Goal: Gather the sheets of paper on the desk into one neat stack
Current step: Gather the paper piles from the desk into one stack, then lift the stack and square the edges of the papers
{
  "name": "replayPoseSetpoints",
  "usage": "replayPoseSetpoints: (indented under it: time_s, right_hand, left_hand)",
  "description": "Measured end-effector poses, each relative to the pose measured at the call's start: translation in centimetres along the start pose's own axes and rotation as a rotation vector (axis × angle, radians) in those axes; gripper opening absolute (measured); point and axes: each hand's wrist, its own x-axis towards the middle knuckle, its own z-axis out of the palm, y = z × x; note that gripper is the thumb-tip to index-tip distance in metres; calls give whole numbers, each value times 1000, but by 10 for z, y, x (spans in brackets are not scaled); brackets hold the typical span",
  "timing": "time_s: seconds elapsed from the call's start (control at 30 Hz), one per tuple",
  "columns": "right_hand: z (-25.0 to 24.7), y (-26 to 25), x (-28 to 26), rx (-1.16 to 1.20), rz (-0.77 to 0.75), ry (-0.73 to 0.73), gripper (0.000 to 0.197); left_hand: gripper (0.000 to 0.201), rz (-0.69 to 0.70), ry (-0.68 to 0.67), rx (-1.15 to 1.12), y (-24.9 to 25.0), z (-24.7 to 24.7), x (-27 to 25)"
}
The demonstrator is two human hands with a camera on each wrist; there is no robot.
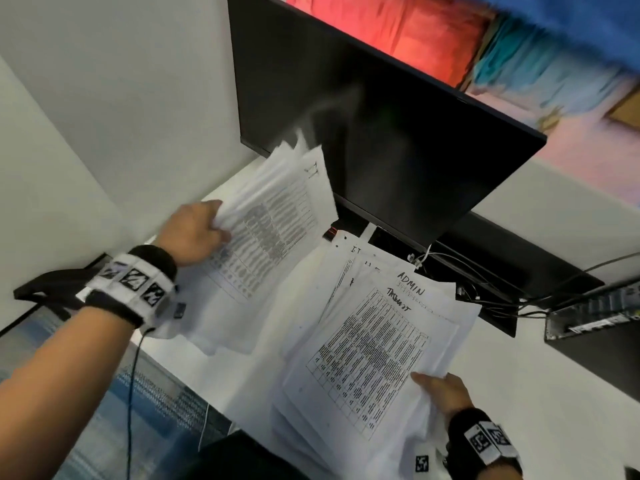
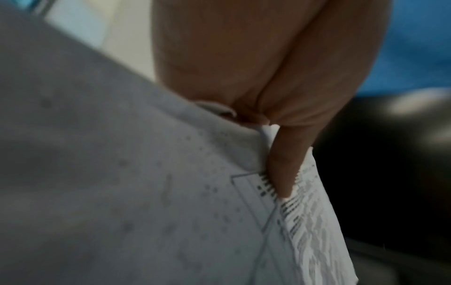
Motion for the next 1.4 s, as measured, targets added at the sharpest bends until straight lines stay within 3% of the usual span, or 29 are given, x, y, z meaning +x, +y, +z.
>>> replayPoseSetpoints:
  time_s: [0.07, 0.13, 0.2, 0.23, 0.33, 0.37, 0.43, 0.47, 0.53, 0.6, 0.67, 0.73, 0.77, 0.83, 0.9, 0.93, 1.0, 1.1, 1.2, 1.4]
  right_hand:
    - [4, 2, 6, 44, 12, 0, 71]
    - [8, 0, 6, 70, -4, 12, 77]
    - [10, 0, 11, 86, -18, 15, 82]
    - [12, 1, 13, 91, -26, 16, 82]
    - [9, 17, 36, 104, -51, -10, 98]
    - [4, 32, 60, 88, -56, -26, 111]
    - [0, 47, 89, 108, -50, -27, 112]
    - [-1, 40, 79, 151, -52, -30, 110]
    - [12, -6, 7, 163, -25, 3, 105]
    - [18, -17, -5, 268, 20, -50, 87]
    - [24, -14, -6, 277, -4, -113, 101]
    - [30, -1, 8, 208, -61, -61, 119]
    - [31, 1, 8, 177, -87, -57, 107]
    - [28, -1, 1, 113, -146, -70, 72]
    - [14, -2, -1, 84, -214, -129, 70]
    - [2, -3, -2, 80, -253, -177, 85]
    - [-19, -3, -7, 110, -290, -250, 87]
    - [-37, -11, -23, 189, -329, -344, 47]
    - [-28, -32, -40, 212, -435, -338, 44]
    - [9, -85, -74, 291, -822, -12, 38]
  left_hand:
    - [23, 56, 30, -115, 14, -35, -19]
    - [25, 103, -7, -435, 31, -58, -37]
    - [28, 96, -57, -752, 48, -61, -43]
    - [28, 89, -80, -806, 51, -52, -40]
    - [31, 13, -132, -806, 55, 8, -32]
    - [38, -38, -185, -807, 53, 36, -31]
    - [54, -141, -313, -752, 51, 93, -30]
    - [64, -174, -359, -636, 49, 120, -29]
    - [81, -224, -407, -252, 46, 161, -29]
    - [89, -278, -346, -24, 46, 177, -32]
    - [97, -287, -327, -52, 51, 180, -32]
    - [107, -331, -414, -218, 56, 183, -28]
    - [111, -374, -457, -301, 59, 183, -26]
    - [106, -433, -506, -431, 62, 179, -24]
    - [91, -445, -546, -555, 61, 166, -24]
    - [77, -432, -591, -615, 59, 157, -26]
    - [48, -345, -719, -732, 51, 141, -31]
    - [54, -143, -840, -886, 40, 132, -38]
    - [51, -65, -701, -1010, 54, 121, -41]
    - [57, 52, -253, -1203, 104, 70, -25]
